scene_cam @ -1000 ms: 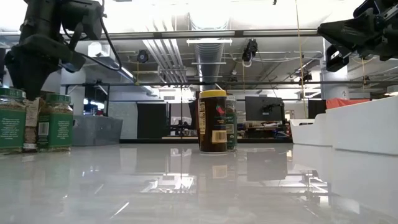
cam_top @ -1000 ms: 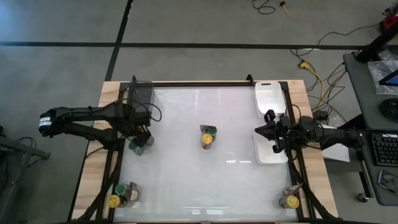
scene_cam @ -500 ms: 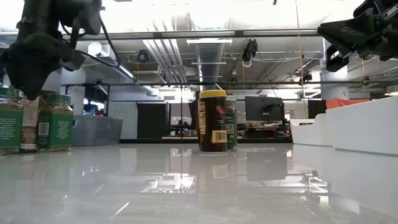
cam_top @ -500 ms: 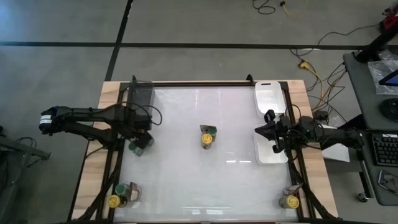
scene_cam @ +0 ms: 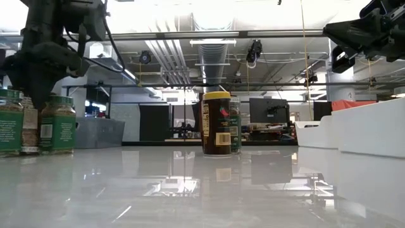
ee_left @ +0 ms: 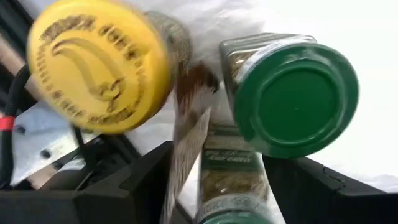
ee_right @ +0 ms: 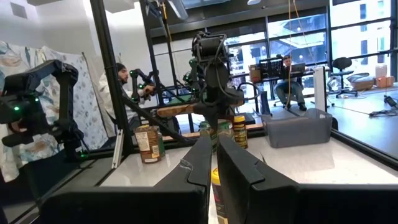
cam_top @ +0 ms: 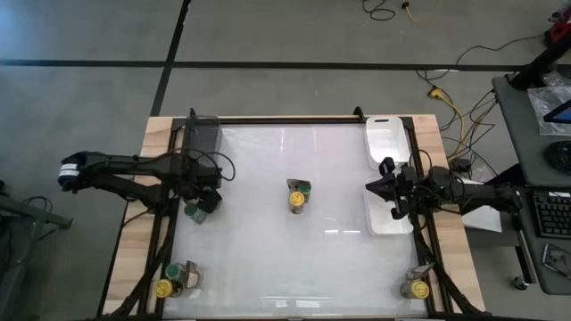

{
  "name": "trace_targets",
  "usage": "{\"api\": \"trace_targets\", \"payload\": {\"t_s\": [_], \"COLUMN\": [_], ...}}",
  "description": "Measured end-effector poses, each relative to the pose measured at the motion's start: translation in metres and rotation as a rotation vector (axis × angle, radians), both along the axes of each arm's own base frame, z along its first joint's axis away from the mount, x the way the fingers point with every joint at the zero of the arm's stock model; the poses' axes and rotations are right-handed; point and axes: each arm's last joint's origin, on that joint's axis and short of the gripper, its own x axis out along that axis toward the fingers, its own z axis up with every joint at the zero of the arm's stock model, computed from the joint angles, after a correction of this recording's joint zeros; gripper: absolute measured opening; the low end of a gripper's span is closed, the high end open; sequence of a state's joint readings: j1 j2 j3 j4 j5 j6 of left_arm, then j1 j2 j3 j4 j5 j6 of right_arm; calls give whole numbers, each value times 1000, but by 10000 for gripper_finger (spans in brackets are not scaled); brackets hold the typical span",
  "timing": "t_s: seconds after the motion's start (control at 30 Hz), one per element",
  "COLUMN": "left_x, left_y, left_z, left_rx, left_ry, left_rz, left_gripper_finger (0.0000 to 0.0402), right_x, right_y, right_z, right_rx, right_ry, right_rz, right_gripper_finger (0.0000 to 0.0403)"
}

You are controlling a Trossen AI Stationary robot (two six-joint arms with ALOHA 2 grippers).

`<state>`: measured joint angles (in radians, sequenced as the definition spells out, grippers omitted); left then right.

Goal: Sort spices by type
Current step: Put the orange seasoning bag into the black bin

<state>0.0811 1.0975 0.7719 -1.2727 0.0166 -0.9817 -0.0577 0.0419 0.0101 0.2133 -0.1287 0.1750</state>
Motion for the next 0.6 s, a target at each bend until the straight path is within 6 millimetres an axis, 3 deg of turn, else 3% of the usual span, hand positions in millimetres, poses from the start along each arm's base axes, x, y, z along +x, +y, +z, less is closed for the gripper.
{"api": "trace_targets", "payload": {"t_s": [0.33, 0.6], "left_x": [6, 11], "left_y": [-1, -6], "left_z": [-6, -11], "left_rx": [-6, -3], "left_ry": [27, 49], "left_rz": [-13, -39], "left_gripper_finger": [221, 132], "right_x": [0, 0], "right_y": [0, 0], "right_z": [0, 0], "right_rx": [0, 0], "right_ry": [1, 1], "right_rz": [0, 0], "right_gripper_finger": [18, 18]}}
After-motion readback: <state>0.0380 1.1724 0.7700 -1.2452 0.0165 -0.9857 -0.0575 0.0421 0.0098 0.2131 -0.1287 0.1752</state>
